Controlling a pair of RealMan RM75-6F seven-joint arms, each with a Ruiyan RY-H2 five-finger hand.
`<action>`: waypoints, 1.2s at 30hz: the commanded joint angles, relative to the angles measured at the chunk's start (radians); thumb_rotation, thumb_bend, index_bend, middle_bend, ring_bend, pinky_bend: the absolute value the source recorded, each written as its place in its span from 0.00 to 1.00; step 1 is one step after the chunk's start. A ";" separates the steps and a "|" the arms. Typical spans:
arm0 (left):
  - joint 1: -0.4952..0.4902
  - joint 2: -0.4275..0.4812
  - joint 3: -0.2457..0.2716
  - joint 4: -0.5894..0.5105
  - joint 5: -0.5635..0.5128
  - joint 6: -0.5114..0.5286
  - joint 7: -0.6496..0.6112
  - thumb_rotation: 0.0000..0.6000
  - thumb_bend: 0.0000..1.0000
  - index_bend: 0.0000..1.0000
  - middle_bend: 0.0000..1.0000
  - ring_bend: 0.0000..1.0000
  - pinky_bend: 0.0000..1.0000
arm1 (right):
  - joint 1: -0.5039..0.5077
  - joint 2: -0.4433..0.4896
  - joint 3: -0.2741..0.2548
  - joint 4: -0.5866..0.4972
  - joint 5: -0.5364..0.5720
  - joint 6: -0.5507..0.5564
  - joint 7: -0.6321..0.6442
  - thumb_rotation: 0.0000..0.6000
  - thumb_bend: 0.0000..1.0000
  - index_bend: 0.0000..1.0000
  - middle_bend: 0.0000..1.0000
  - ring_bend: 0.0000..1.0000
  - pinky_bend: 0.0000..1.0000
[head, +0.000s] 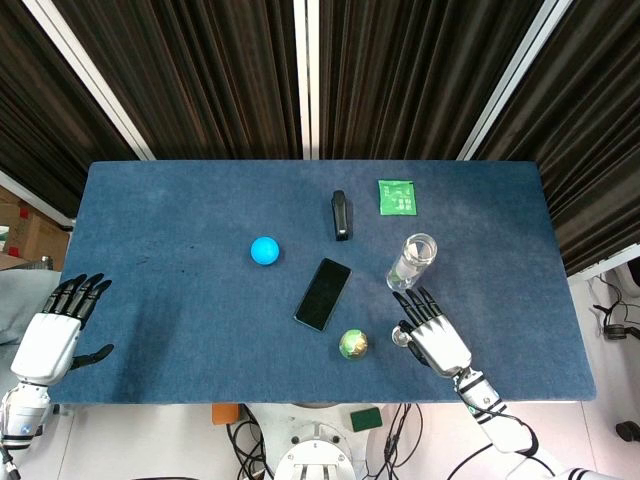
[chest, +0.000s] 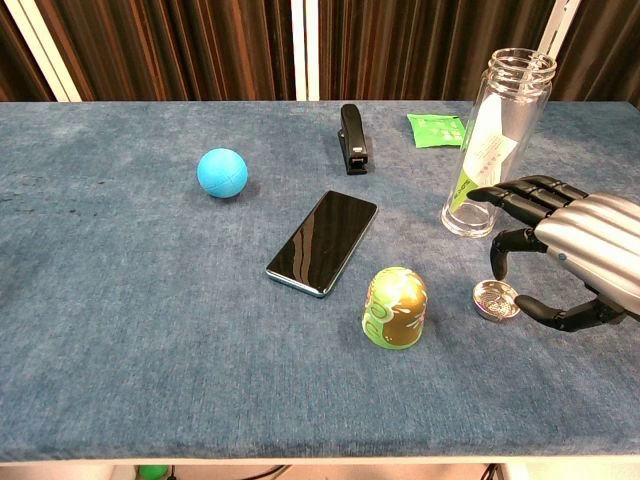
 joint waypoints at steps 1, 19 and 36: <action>0.000 -0.001 -0.001 0.004 -0.001 0.000 -0.004 1.00 0.04 0.10 0.08 0.05 0.12 | 0.003 -0.006 -0.002 0.004 0.006 0.000 -0.002 1.00 0.37 0.49 0.00 0.00 0.00; 0.001 0.000 -0.001 0.011 -0.006 -0.003 -0.009 1.00 0.04 0.10 0.08 0.05 0.12 | 0.026 -0.024 -0.012 0.023 0.036 -0.010 -0.018 1.00 0.41 0.52 0.00 0.00 0.00; 0.004 0.001 -0.002 0.020 -0.010 -0.003 -0.021 1.00 0.04 0.10 0.08 0.05 0.12 | 0.038 -0.041 -0.020 0.034 0.053 -0.006 -0.023 1.00 0.42 0.60 0.00 0.00 0.00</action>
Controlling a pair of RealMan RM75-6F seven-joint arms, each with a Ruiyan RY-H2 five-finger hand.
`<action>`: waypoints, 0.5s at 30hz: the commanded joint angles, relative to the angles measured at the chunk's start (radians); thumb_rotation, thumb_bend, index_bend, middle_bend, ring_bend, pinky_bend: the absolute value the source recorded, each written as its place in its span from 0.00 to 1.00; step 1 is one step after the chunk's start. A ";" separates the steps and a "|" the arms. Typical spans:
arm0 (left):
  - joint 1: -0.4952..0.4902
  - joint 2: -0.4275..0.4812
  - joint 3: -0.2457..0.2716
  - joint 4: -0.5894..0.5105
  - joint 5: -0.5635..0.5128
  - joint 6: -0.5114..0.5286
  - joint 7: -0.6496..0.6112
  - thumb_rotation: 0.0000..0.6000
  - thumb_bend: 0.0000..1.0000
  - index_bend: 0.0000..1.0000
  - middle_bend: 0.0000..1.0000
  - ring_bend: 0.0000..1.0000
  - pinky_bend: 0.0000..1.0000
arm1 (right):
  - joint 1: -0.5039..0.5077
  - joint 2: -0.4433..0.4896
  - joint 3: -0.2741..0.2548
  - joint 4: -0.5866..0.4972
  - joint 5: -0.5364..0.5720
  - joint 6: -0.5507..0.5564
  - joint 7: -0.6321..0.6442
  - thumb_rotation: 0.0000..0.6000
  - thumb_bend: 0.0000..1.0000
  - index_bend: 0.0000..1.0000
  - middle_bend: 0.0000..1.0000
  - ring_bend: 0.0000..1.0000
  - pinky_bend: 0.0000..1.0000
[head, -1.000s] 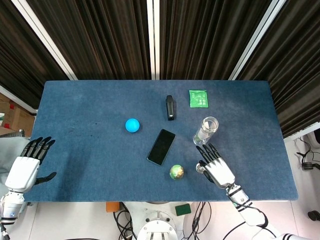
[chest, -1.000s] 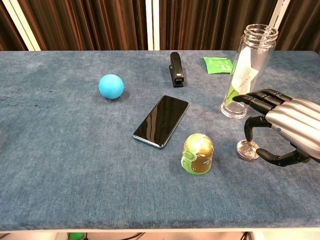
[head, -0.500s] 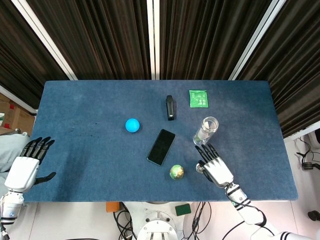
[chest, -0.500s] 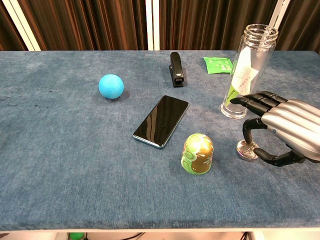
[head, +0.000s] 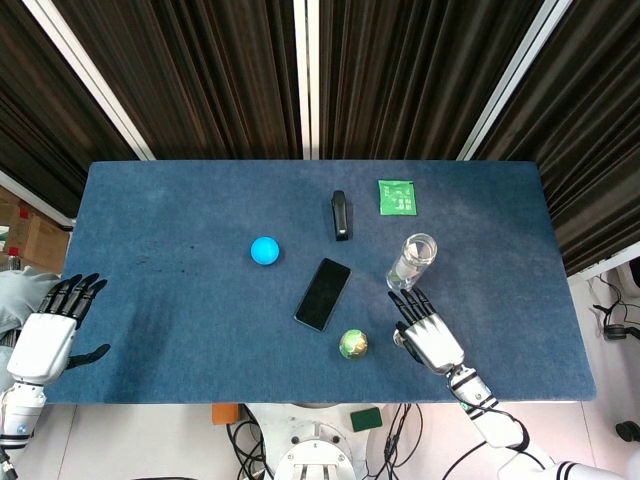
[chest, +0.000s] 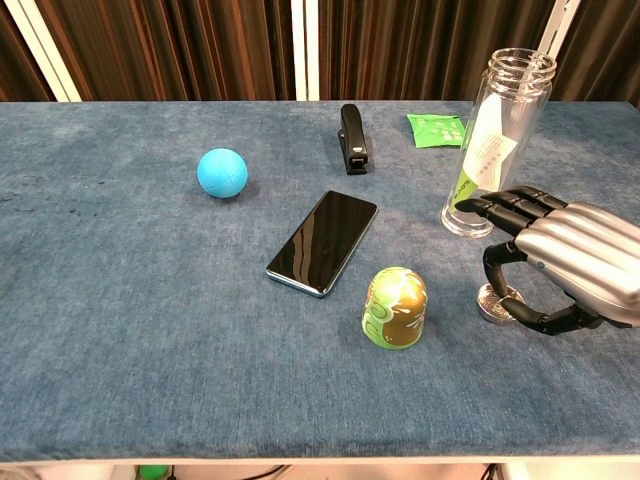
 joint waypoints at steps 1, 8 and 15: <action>0.001 0.000 0.000 0.001 0.000 0.001 -0.001 1.00 0.04 0.10 0.08 0.05 0.12 | 0.001 -0.002 0.000 0.001 -0.001 0.007 0.004 1.00 0.43 0.61 0.00 0.00 0.00; 0.004 0.001 0.000 0.004 -0.002 0.005 -0.005 1.00 0.04 0.10 0.08 0.05 0.12 | -0.009 0.030 -0.007 -0.029 -0.018 0.051 0.019 1.00 0.43 0.62 0.00 0.00 0.00; 0.004 0.003 0.000 0.003 0.001 0.006 -0.006 1.00 0.04 0.10 0.08 0.05 0.12 | -0.018 0.157 -0.009 -0.196 -0.086 0.145 0.024 1.00 0.43 0.63 0.00 0.00 0.00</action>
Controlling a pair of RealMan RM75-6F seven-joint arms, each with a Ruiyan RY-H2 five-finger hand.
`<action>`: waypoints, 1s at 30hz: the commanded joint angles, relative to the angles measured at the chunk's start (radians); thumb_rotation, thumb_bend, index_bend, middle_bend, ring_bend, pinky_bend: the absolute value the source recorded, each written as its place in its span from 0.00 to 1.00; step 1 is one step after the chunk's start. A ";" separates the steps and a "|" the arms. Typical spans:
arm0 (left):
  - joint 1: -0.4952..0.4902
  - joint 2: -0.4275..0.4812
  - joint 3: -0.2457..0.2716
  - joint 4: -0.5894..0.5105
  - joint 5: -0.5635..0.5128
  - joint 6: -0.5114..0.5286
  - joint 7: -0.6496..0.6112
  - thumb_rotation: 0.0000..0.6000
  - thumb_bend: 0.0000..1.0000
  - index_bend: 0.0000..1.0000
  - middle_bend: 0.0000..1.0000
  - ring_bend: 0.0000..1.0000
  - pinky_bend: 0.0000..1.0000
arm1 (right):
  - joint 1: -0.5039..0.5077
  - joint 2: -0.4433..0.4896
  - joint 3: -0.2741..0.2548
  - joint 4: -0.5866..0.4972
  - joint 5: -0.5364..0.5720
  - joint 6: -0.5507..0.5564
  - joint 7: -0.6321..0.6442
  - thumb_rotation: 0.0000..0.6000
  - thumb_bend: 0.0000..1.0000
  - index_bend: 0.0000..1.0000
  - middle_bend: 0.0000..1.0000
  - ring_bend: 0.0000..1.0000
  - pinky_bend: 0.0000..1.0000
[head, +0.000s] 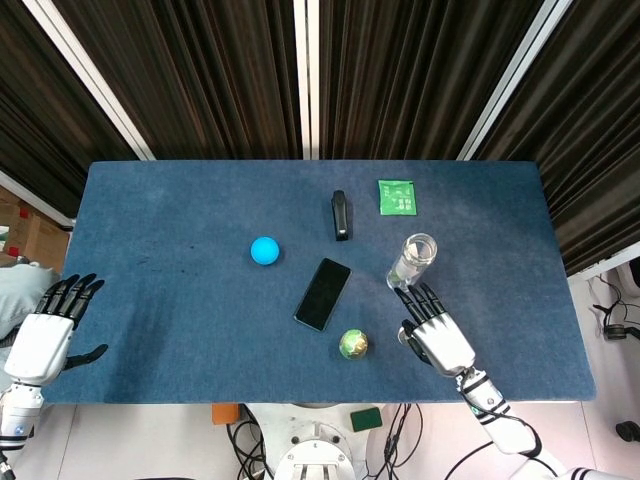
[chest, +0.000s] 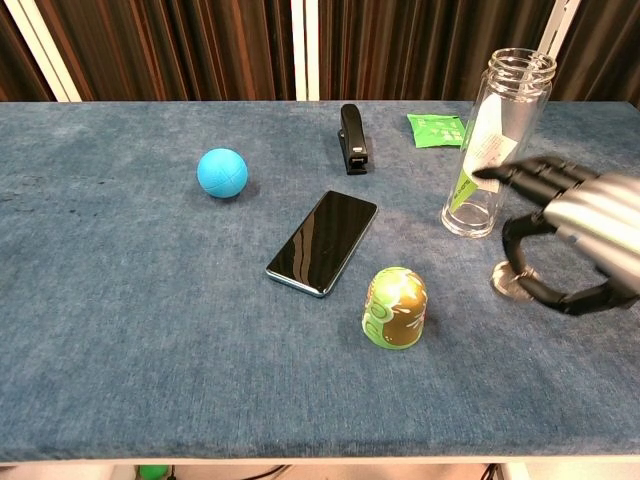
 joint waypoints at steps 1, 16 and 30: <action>0.000 0.000 0.001 -0.001 0.001 -0.001 0.001 1.00 0.04 0.10 0.08 0.05 0.12 | 0.000 0.096 0.008 -0.126 -0.054 0.060 -0.009 1.00 0.43 0.63 0.00 0.00 0.00; 0.001 -0.003 0.004 0.004 0.007 0.000 -0.007 1.00 0.04 0.10 0.08 0.05 0.12 | 0.142 0.381 0.269 -0.530 0.156 -0.065 -0.218 1.00 0.43 0.64 0.00 0.00 0.00; -0.010 -0.010 0.003 0.010 0.000 -0.023 -0.007 1.00 0.04 0.10 0.08 0.05 0.12 | 0.277 0.371 0.355 -0.462 0.455 -0.196 -0.352 1.00 0.43 0.65 0.00 0.00 0.00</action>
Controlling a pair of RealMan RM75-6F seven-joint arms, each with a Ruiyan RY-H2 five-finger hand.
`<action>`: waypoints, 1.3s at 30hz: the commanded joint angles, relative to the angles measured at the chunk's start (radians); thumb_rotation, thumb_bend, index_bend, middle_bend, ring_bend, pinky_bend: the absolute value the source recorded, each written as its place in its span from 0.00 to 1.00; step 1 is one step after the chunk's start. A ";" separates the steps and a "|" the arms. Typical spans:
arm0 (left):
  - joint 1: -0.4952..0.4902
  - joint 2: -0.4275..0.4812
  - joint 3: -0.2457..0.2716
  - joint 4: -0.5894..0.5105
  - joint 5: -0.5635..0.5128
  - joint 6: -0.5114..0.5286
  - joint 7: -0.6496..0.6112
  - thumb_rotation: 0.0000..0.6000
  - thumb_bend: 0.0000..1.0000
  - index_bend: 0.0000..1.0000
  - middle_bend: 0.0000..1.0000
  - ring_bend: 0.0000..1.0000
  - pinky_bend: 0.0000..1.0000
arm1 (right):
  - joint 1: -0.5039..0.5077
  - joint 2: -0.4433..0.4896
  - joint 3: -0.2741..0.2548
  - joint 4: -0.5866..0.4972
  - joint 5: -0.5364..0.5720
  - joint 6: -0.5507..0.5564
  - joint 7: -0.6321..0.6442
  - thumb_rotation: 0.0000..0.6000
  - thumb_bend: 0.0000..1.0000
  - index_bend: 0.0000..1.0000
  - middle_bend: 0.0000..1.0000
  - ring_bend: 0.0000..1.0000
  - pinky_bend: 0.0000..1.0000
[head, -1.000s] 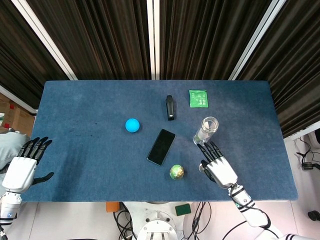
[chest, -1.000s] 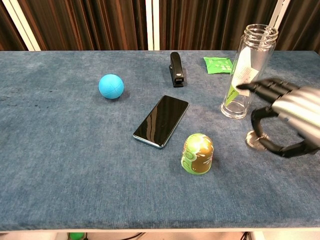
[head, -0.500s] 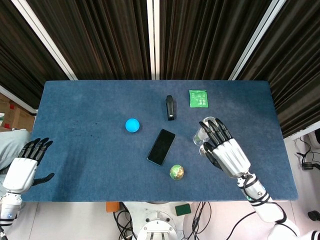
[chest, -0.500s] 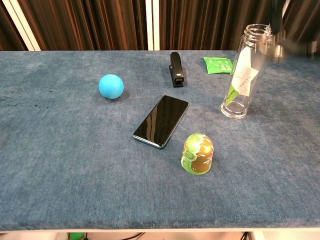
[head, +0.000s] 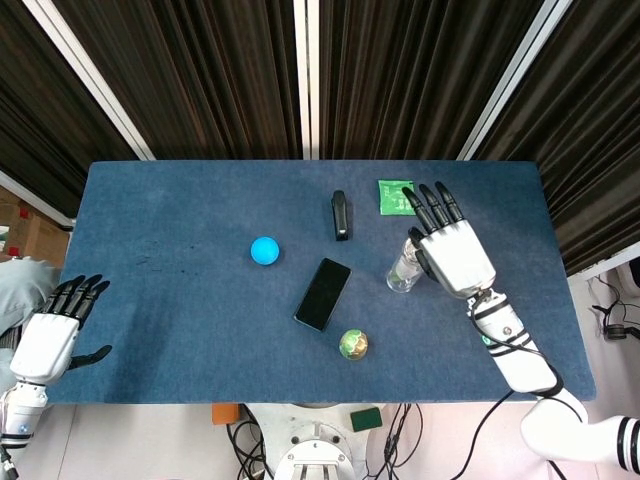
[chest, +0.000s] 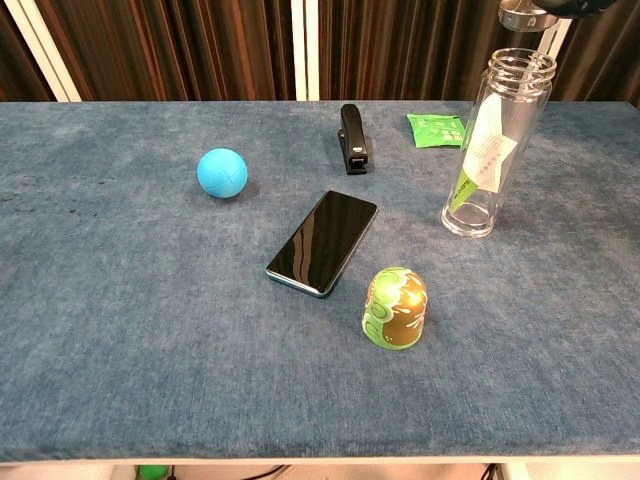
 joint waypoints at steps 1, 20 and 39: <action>-0.002 -0.001 0.000 0.001 -0.002 -0.004 -0.001 1.00 0.04 0.10 0.08 0.05 0.12 | 0.023 -0.010 0.006 0.026 0.039 -0.012 -0.011 1.00 0.43 0.65 0.00 0.00 0.00; -0.006 -0.002 0.000 0.003 -0.006 -0.009 0.001 1.00 0.04 0.10 0.08 0.05 0.12 | 0.044 -0.039 -0.047 0.112 0.081 -0.005 0.074 1.00 0.43 0.66 0.00 0.00 0.00; -0.005 -0.002 -0.001 0.005 -0.009 -0.008 -0.001 1.00 0.04 0.10 0.08 0.05 0.12 | 0.064 -0.050 -0.080 0.155 0.055 -0.004 0.126 1.00 0.38 0.55 0.00 0.00 0.00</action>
